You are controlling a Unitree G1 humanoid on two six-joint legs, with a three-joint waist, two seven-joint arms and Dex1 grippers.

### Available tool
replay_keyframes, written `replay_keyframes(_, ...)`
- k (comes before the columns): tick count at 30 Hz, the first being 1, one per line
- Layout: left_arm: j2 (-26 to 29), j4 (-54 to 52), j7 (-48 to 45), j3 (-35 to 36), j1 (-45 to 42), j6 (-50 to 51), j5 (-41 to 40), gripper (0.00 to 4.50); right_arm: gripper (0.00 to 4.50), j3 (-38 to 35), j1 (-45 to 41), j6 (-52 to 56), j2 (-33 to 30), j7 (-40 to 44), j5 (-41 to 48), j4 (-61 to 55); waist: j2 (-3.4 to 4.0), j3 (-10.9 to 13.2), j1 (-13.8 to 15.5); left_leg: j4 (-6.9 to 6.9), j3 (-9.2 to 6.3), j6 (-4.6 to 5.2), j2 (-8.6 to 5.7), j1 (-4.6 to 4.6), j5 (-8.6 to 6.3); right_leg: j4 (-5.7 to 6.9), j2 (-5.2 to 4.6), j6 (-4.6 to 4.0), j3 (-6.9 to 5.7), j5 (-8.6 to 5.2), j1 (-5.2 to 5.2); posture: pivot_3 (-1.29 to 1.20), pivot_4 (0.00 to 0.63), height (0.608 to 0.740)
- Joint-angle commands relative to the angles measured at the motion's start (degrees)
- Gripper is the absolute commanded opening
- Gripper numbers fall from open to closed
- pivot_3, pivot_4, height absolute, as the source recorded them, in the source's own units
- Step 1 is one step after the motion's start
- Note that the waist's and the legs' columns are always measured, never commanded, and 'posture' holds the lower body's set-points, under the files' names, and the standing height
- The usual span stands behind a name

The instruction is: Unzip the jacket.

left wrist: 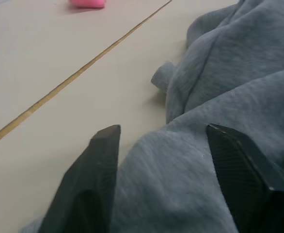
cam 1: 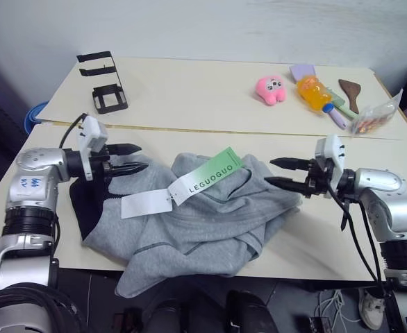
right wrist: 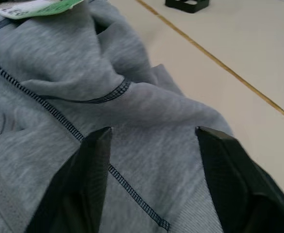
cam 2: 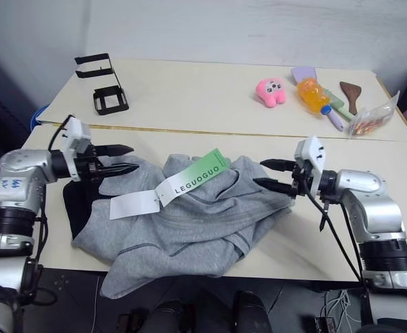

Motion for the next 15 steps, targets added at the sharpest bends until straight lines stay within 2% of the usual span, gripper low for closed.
replay_keyframes(1,2.90,5.03,-0.90,-1.44,-1.04,-10.15,5.36,4.30,4.16,2.20,-2.85,-2.32,1.35,1.13,-1.93,1.32,0.00,0.00,0.08,0.00,0.00,0.00,0.00,0.00,0.00,0.00,0.00,0.00,0.00,0.00,-0.01,0.00,0.150,0.740)
replay_keyframes(2,3.15,7.57,-0.75,-2.43,-1.33,-13.22,7.17,4.31,4.45,3.36,-3.87,-4.17,2.19,1.14,-3.56,3.05,0.00,0.00,0.09,-0.01,0.01,0.00,-0.01,0.00,0.00,0.00,0.00,0.00,-0.01,0.00,-0.01,0.00,0.150,0.740)
replay_keyframes(9,-1.83,16.99,0.31,-3.73,-5.11,-17.65,9.30,4.31,4.45,6.64,-9.84,-12.00,7.32,2.06,-8.40,12.73,-0.01,0.01,0.51,0.06,0.00,0.01,-0.07,-0.06,0.00,0.00,-0.03,0.00,-0.08,0.00,0.00,0.00,0.150,0.740)
replay_keyframes(15,-2.20,18.32,1.78,-4.13,-2.44,-14.78,11.06,2.45,2.46,4.93,-13.11,-15.86,7.52,-6.41,-13.83,16.51,-0.01,0.00,-0.30,0.00,-0.08,0.01,-0.06,-0.05,0.00,0.01,-0.02,0.00,-0.12,0.00,0.00,0.00,0.150,0.740)
